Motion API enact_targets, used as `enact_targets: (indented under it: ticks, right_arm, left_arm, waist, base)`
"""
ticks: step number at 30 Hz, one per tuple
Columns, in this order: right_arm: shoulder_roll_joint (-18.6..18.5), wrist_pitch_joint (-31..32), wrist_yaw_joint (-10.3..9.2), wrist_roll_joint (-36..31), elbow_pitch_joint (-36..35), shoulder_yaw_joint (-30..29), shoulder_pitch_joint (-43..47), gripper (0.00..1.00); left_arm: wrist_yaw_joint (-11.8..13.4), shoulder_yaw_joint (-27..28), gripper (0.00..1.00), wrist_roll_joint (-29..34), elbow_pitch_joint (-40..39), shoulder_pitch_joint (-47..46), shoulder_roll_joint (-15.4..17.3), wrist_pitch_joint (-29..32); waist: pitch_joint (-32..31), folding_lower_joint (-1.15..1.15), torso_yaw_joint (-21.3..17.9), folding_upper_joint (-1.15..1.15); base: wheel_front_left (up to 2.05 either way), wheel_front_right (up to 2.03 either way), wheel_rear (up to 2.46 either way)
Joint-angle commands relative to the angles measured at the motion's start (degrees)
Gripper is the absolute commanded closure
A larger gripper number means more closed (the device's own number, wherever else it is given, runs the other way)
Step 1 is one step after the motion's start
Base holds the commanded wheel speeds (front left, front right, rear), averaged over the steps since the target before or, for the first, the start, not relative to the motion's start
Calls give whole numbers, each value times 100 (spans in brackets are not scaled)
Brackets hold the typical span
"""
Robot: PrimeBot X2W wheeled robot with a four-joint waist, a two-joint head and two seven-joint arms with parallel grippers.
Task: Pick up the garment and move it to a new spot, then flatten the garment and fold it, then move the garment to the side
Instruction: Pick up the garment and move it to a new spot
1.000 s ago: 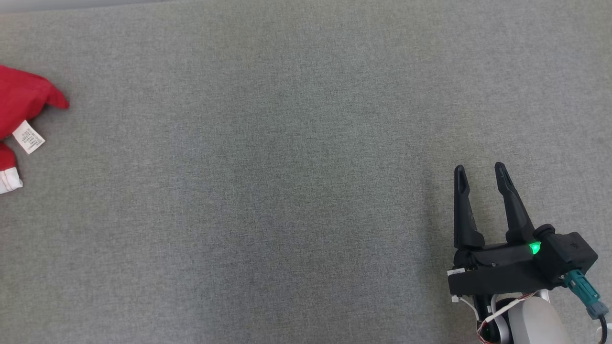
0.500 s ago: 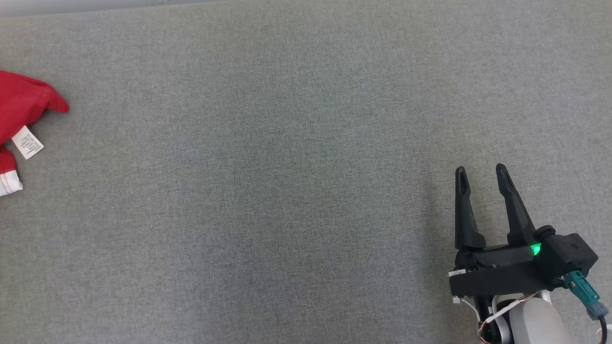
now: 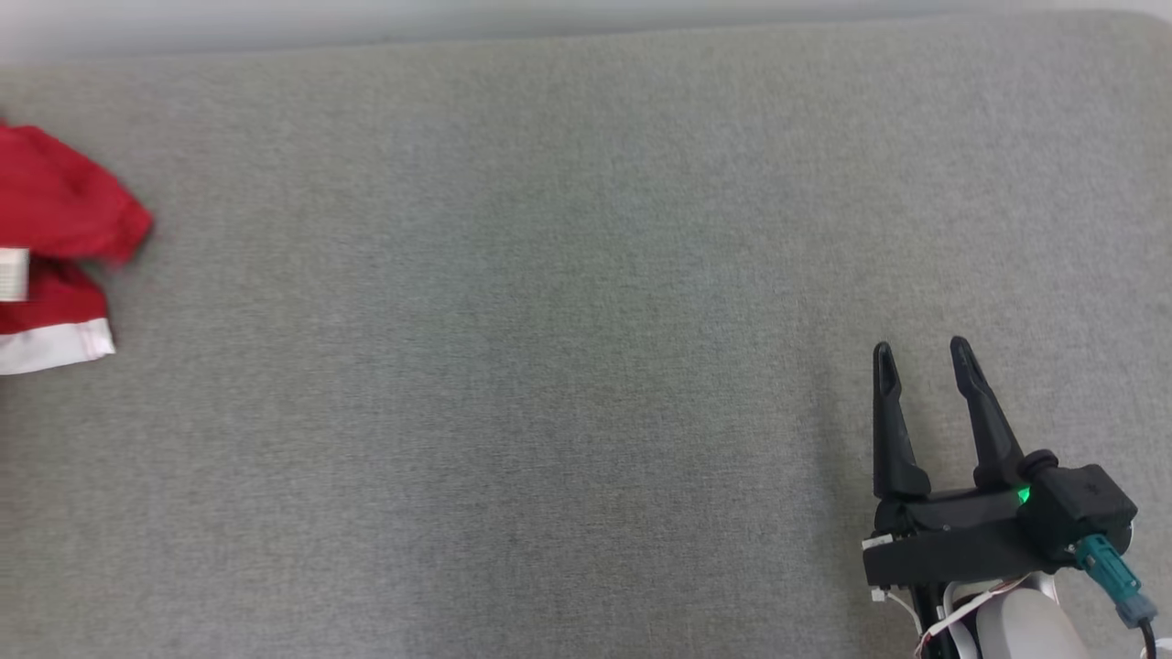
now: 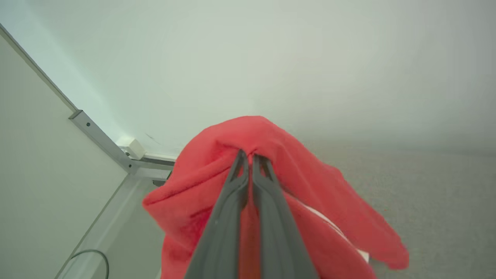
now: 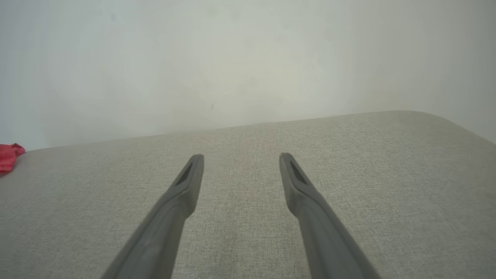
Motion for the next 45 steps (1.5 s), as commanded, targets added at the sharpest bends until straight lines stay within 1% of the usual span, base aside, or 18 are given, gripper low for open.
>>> enact_targets:
  ticks: [1, 5, 9, 14, 15, 20, 23, 28, 33, 38, 41, 45]
  right_arm:
    - [0, -7, -12, -20, 18, 13, 69, 0]
    - [0, -7, -12, -21, 34, 21, 151, 0]
    - [0, -7, -12, 47, 53, 42, 189, 0]
    - [-1, -7, -12, 151, 70, 93, 257, 0]
    - [0, -7, -12, 175, 71, 115, 253, 0]
    - [0, -7, -12, 275, 66, 136, 217, 0]
    - [0, -7, -12, 333, 95, 106, 242, 0]
    - [1, -7, -12, 414, 98, 82, 306, 0]
    - [2, -7, -12, 469, 120, 47, 373, 0]
    - [2, -7, -12, 471, 123, 40, 408, 0]
    - [2, -7, -12, 448, 152, 25, 450, 0]
    - [1, -7, -12, 392, 203, 74, 464, 0]
  left_arm:
    - [4, -3, 100, -13, -43, -92, -15, -102]
    - [-43, -133, 100, -68, -363, -459, -13, -688]
    - [-43, -441, 100, -147, -829, -777, -75, -972]
    - [-40, -911, 100, -258, -1642, -1093, -201, -936]
    - [-40, -1021, 100, -187, -1805, -1127, -180, -916]
    - [-41, -1309, 100, -261, -2513, -1257, -437, -712]
    - [-23, -1500, 100, -315, -2914, -1231, -664, -600]
    - [29, -1789, 100, -355, -3514, -1037, -988, -463]
    - [119, -2040, 100, -363, -4010, -754, -1239, -384]
    - [218, -2215, 100, -410, -4261, -342, -1375, -340]
    - [251, -2372, 100, -529, -4302, 140, -1507, -376]
    - [333, -2535, 100, -709, -4097, 979, -1664, -503]
  waist:
    - [-148, 0, 121, 0]
    - [-302, 0, 176, 0]
    - [-421, 0, 145, 0]
    - [-508, 0, -52, 0]
    - [-508, 0, -117, 0]
    - [-459, 0, -506, 0]
    - [-440, 0, -767, 0]
    - [-417, 0, -1161, 0]
    - [-407, 0, -1391, 0]
    - [-419, 0, -1423, 0]
    - [-454, 0, -1368, 0]
    - [-547, 0, -1295, 0]
  base:
    - [0, 0, 0]
    - [0, 0, 0]
    - [0, 0, 0]
    - [0, 0, 0]
    - [0, 0, 0]
    - [0, 0, 0]
    - [0, 0, 0]
    - [0, 0, 0]
    - [0, 0, 0]
    - [0, 0, 0]
    - [0, 0, 0]
    - [0, 0, 0]
